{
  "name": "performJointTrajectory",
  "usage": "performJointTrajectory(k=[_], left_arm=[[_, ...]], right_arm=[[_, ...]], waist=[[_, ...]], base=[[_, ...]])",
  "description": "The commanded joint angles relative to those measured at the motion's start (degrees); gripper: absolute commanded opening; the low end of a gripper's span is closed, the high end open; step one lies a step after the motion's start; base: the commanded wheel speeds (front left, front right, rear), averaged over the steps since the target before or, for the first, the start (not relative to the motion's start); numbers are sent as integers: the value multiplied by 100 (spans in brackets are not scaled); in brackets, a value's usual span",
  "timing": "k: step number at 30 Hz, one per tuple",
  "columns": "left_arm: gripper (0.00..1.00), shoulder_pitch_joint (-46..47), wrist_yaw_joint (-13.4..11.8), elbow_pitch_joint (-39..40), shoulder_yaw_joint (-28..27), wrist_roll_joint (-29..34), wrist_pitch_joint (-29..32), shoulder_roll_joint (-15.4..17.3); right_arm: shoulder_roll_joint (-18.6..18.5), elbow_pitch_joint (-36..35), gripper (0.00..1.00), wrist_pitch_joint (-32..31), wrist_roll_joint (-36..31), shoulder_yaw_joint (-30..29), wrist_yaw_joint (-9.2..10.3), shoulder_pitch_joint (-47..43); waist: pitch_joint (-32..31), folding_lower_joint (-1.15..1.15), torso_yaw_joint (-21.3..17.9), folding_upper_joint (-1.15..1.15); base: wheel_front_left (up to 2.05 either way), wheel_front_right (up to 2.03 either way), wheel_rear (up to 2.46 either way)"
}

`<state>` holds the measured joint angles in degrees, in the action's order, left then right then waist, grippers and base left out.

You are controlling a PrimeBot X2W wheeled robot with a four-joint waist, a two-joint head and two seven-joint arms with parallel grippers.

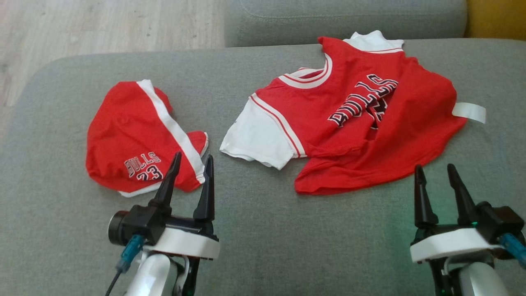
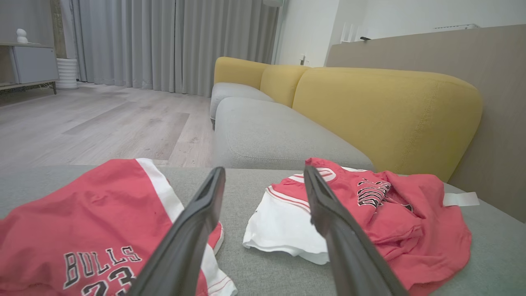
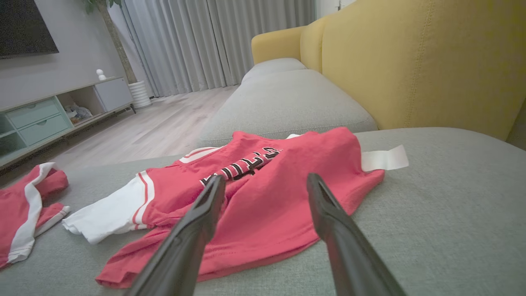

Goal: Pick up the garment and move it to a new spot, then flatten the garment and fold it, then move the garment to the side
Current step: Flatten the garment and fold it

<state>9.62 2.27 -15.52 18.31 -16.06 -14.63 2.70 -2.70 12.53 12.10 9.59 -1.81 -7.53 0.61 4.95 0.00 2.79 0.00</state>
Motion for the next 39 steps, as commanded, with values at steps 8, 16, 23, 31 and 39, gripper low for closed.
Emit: performJointTrajectory(k=[8,16,23,31,39], left_arm=[[100,186,9,152,-79,21,-37,19],[100,278,-36,177,69,-58,-37,19],[100,441,-72,183,205,-107,-37,18],[100,530,-115,269,263,-169,-37,18],[100,486,-132,229,144,-121,-37,18]], right_arm=[[-19,-406,100,-142,-150,571,4,184],[-18,-12,100,-867,-548,1542,4,454],[-18,781,100,-1217,-939,1841,4,858],[-18,1395,100,-1337,-991,1803,4,1185],[-18,1727,0,-1449,-1177,1736,4,1237]], waist=[[53,0,234,0],[277,0,569,0],[495,0,857,0],[643,0,1018,0],[486,0,810,0]], base=[[0,0,0],[0,0,0],[0,0,0],[0,0,0],[0,0,0]])
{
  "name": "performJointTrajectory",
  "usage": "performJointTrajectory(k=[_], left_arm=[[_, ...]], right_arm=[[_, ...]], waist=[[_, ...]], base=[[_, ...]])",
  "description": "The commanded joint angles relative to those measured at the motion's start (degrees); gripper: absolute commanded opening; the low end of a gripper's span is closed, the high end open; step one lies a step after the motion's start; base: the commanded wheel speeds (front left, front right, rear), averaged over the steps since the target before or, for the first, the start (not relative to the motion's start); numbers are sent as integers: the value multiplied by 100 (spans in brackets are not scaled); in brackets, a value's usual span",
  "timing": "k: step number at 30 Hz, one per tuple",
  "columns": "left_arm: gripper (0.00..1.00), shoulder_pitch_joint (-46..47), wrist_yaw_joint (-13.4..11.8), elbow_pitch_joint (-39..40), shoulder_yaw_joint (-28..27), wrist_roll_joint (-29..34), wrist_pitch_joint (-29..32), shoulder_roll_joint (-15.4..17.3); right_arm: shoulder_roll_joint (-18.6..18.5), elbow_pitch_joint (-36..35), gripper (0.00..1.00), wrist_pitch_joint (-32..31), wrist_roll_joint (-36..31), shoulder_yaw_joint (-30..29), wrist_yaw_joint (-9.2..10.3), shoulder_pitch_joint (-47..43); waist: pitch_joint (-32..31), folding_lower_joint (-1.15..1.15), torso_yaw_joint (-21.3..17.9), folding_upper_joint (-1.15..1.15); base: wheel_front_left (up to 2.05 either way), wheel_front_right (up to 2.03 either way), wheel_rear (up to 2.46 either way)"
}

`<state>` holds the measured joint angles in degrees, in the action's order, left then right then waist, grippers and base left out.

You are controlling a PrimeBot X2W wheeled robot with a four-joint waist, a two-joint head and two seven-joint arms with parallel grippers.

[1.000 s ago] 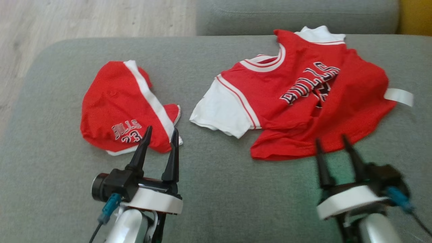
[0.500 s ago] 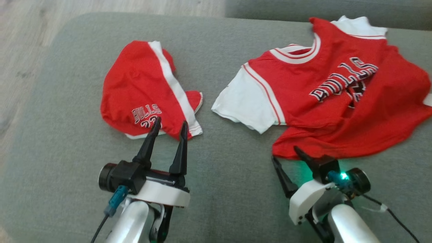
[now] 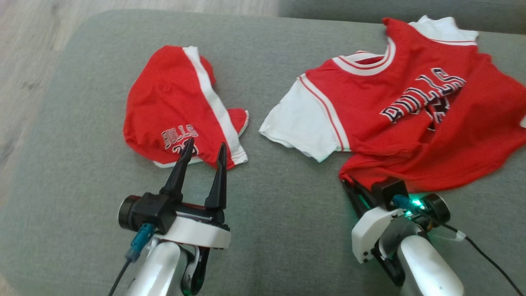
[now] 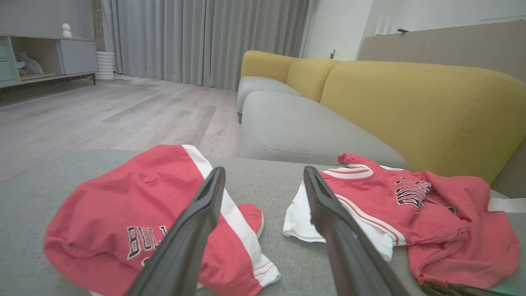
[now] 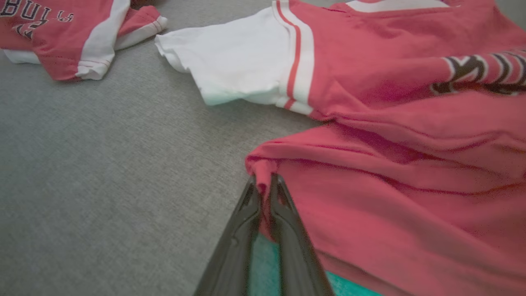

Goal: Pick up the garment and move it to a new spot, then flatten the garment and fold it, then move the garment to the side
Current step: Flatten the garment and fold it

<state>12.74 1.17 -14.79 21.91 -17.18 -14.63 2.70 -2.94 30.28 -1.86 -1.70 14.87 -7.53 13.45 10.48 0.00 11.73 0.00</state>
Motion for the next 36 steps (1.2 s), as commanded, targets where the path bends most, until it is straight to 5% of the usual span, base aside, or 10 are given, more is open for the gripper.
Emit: performJointTrajectory(k=[1,8,17,22,30,31,32,36], left_arm=[[100,161,-19,153,-238,5,-37,18],[100,48,7,158,-398,67,-37,18],[100,-25,30,223,-502,122,-37,18],[100,-32,36,230,-486,127,-37,18],[100,8,58,210,-460,156,-37,18],[100,10,60,212,-464,167,-37,18],[100,12,61,213,-469,182,-37,18],[100,23,71,216,-494,219,-37,18]], right_arm=[[6,-71,0,-57,-74,12,4,-73],[-5,-411,0,-163,-429,-438,4,-337],[-749,-1668,0,-696,-682,-1509,4,-899],[-1008,-2171,0,-948,-648,-2067,4,-1174],[-915,-2369,0,-1011,-681,-2612,4,-1316],[-877,-2407,64,-952,-696,-2668,4,-1315],[-810,-2441,100,-916,-673,-2737,4,-1299],[-472,-2716,100,-614,-663,-3010,4,-1144]], waist=[[-97,0,-140,0],[-333,0,-597,0],[-470,0,-1192,0],[-500,0,-1351,0],[-492,0,-1373,0],[-484,0,-1374,0],[-470,0,-1377,0],[-432,0,-1402,0]], base=[[0,0,0],[0,0,0],[0,0,0],[0,0,0],[0,0,0],[0,0,0],[0,0,0],[0,0,0]])
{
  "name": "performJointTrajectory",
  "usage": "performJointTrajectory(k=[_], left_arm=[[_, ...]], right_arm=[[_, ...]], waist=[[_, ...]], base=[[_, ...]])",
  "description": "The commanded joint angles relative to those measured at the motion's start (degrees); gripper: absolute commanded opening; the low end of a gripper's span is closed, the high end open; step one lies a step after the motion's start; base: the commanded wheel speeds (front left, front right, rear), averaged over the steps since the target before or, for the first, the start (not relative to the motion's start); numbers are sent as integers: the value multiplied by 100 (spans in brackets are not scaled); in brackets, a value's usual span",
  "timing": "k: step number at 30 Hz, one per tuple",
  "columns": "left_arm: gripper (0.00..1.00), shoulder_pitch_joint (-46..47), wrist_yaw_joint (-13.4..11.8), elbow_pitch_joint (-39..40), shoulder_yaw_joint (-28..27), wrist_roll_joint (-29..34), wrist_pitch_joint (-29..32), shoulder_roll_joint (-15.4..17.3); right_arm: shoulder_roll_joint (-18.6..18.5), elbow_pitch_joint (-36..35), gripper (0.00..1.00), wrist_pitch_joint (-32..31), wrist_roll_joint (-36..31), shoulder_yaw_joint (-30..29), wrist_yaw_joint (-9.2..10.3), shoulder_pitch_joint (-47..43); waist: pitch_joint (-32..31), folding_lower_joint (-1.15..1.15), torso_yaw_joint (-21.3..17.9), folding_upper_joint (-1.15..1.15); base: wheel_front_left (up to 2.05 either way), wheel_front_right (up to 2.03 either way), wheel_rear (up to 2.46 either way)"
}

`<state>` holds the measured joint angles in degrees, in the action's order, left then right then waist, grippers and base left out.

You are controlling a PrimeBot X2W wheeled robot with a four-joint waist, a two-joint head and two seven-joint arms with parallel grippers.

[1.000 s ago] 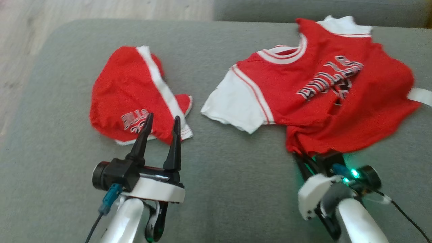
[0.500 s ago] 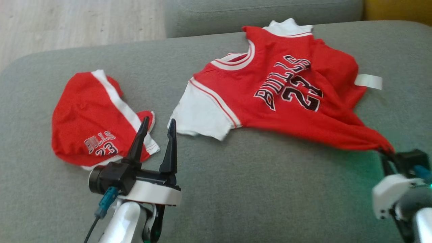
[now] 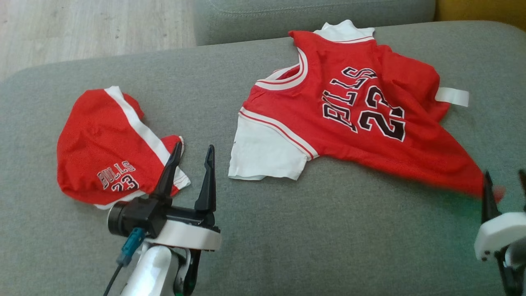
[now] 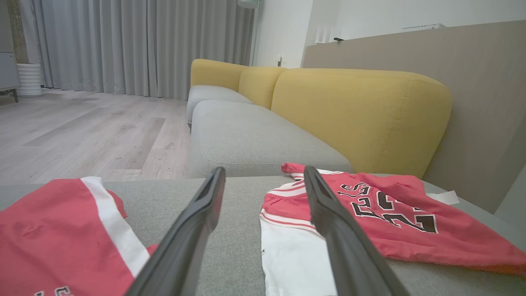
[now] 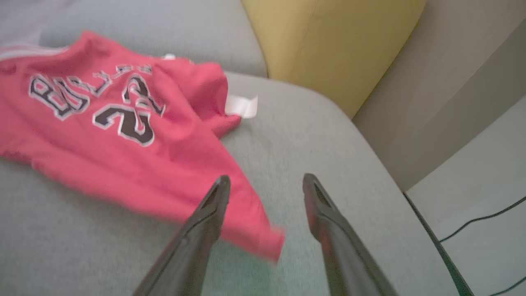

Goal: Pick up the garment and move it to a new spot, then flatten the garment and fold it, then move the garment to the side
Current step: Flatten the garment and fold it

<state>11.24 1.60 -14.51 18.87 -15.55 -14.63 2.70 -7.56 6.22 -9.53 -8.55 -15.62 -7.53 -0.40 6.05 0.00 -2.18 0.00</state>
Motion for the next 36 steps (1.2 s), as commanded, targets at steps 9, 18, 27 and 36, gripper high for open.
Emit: performJointTrajectory(k=[9,18,27,36], left_arm=[[100,209,53,164,-184,61,-37,18],[100,227,58,4,-99,72,-37,18],[100,682,96,-1010,78,282,228,38],[100,1300,-279,-2192,44,325,976,62]], right_arm=[[461,-724,100,1775,961,383,4,585],[467,-218,100,2285,1643,886,4,367],[468,-96,100,2404,1743,1031,4,480],[468,-24,100,2439,1789,1242,4,552]], waist=[[5,0,-128,0],[36,0,-227,0],[253,0,-459,0],[476,0,-782,0]], base=[[0,0,0],[0,0,0],[0,0,0],[0,0,0]])
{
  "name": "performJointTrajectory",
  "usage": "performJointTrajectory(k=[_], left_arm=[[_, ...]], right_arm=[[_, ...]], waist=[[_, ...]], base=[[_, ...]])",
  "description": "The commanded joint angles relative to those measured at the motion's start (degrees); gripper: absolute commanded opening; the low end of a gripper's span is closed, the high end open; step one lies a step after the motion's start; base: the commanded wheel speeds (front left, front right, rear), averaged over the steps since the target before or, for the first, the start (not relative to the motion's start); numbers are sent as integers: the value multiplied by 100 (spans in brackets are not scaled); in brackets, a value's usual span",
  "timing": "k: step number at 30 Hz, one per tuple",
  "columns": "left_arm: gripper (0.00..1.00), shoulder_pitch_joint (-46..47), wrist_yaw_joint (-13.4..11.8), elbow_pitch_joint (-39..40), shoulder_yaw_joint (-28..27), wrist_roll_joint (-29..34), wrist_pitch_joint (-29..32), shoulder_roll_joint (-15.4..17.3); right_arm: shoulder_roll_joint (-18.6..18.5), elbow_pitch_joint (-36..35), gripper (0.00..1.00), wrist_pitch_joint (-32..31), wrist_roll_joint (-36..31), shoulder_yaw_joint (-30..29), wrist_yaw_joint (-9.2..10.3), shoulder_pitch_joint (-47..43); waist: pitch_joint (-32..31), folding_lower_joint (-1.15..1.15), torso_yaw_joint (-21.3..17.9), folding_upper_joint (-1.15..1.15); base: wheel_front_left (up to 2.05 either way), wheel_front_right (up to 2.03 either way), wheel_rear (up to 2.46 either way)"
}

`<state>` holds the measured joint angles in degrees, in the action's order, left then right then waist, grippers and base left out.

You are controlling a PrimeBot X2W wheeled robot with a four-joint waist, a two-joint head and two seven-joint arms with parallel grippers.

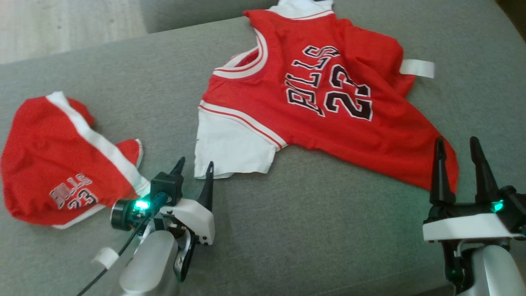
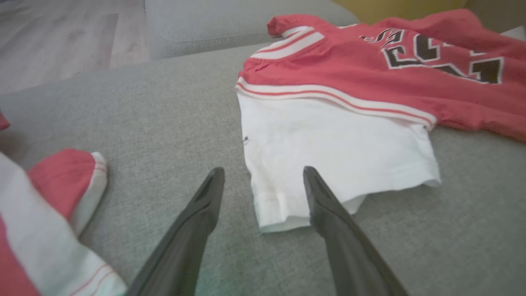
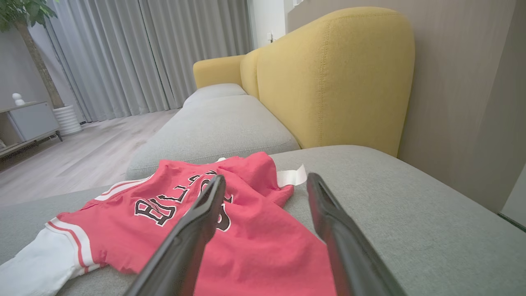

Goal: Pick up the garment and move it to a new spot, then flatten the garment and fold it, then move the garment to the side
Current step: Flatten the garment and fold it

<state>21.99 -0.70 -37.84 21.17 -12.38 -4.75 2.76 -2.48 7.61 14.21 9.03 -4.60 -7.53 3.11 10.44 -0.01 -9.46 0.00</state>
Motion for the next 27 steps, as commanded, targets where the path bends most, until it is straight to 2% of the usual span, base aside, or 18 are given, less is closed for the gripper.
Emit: performJointTrajectory(k=[1,4,9,11,17,18,27], left_arm=[[100,269,-85,46,-193,11,25,62],[100,373,-163,-220,-197,23,109,90],[100,449,-35,-574,-95,-25,337,87],[0,466,32,-670,-45,-45,441,85],[0,475,60,-545,-55,-145,150,76],[0,458,-18,-397,-89,-159,-89,72],[0,247,-182,545,-155,-246,-793,66]], right_arm=[[-40,-162,100,67,32,157,4,210],[-40,-163,100,72,50,165,4,238],[-40,-142,100,76,50,164,4,252],[-40,-125,100,76,45,128,4,252],[-40,58,100,71,58,31,4,164],[-40,199,100,27,258,-109,4,110],[-40,1049,100,-171,515,-354,4,11]], waist=[[56,1,-89,0],[94,1,-184,0],[125,1,-290,0],[122,1,-314,0],[47,1,-286,0],[16,1,-239,0],[-17,1,-22,0]], base=[[0,0,0],[0,0,0],[0,0,0],[0,0,0],[0,0,0],[0,0,0],[0,0,0]])
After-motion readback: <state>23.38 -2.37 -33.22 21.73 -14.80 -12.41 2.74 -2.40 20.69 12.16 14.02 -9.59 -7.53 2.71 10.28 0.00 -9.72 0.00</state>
